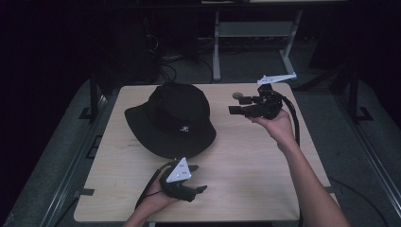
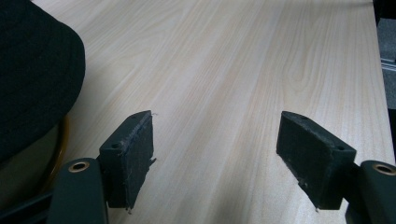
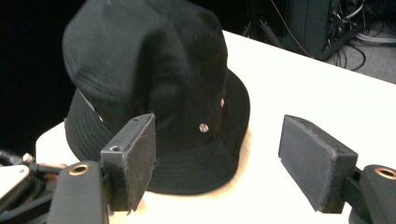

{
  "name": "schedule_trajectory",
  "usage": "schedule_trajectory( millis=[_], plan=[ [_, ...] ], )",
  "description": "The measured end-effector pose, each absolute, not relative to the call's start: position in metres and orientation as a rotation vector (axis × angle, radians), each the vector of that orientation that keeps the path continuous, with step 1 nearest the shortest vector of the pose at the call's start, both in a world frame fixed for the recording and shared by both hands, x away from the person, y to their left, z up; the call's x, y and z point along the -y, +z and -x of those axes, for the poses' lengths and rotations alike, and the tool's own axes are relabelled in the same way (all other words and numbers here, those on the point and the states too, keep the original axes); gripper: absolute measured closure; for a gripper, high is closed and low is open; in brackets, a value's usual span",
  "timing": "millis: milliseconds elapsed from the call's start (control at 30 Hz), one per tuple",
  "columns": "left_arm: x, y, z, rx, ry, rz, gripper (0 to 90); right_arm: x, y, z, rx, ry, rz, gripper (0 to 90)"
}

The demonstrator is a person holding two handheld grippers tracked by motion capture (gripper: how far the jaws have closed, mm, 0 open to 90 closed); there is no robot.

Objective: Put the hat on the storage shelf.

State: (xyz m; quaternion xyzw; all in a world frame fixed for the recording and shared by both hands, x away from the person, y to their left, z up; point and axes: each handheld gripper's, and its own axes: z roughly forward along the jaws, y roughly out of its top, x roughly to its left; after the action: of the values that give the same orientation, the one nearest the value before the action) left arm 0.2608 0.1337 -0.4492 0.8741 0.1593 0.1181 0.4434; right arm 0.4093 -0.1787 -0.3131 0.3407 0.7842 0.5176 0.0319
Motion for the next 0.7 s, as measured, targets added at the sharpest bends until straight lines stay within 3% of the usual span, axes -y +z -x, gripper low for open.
schedule_trajectory(
  millis=[700],
  plan=[
    [-0.134, -0.450, -0.260, -0.398, 0.288, -2.168, 27.0, 0.223, -0.354, -0.384, -2.409, 1.572, -1.144, 24.9]
  ],
)
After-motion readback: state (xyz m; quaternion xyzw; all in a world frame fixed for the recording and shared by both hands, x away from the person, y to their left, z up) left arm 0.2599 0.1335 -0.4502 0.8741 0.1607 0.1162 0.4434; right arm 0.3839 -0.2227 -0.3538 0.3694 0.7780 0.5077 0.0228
